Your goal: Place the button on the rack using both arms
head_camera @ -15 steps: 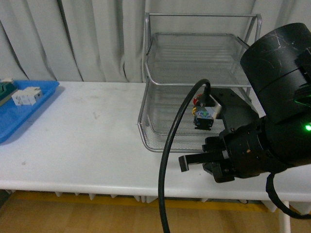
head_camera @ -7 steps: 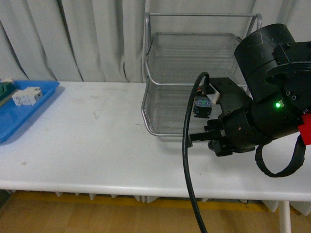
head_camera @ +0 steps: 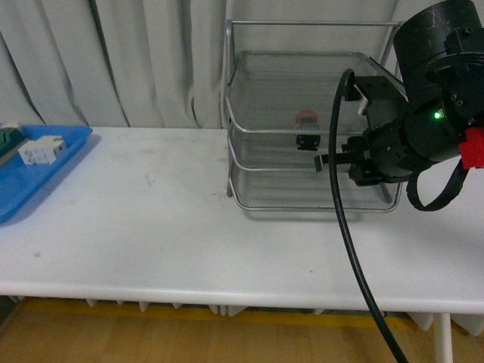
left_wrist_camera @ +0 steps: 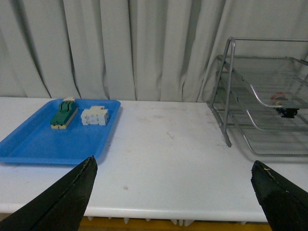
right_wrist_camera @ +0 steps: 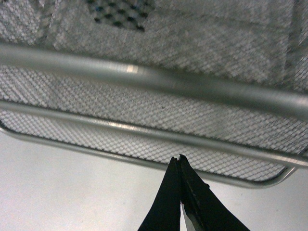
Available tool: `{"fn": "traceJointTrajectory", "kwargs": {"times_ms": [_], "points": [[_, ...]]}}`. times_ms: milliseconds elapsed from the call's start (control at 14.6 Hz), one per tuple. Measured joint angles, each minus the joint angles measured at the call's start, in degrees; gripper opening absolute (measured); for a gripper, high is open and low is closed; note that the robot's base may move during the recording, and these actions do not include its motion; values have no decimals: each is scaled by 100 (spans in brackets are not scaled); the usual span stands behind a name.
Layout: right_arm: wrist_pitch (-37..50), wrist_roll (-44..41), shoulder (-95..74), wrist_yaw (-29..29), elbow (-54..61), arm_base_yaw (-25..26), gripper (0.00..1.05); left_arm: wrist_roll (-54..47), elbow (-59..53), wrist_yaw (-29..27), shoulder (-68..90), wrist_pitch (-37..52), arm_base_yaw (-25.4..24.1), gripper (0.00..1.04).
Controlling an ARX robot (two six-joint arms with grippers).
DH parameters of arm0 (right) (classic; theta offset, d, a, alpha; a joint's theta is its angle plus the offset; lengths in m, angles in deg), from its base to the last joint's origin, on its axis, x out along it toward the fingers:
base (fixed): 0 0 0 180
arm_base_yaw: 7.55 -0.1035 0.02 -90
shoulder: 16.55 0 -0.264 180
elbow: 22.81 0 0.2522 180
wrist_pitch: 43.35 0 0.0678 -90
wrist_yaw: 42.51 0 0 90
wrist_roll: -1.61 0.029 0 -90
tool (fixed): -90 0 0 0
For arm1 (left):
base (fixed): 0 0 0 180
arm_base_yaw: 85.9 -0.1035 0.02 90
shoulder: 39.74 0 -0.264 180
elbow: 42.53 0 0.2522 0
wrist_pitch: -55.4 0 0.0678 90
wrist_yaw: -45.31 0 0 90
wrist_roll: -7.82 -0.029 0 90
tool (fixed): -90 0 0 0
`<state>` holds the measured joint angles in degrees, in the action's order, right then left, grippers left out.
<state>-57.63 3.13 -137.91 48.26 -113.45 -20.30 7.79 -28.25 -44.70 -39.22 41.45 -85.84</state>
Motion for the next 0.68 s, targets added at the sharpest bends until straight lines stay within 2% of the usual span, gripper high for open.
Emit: {"fn": "traceJointTrajectory", "kwargs": {"times_ms": [479,684], "points": [[118,264,839,538,1115,-76,2,0,0,0,0,2,0,98],[448,490,1615,894,1827,-31,2,0,0,0,0,0,0,98]]}}
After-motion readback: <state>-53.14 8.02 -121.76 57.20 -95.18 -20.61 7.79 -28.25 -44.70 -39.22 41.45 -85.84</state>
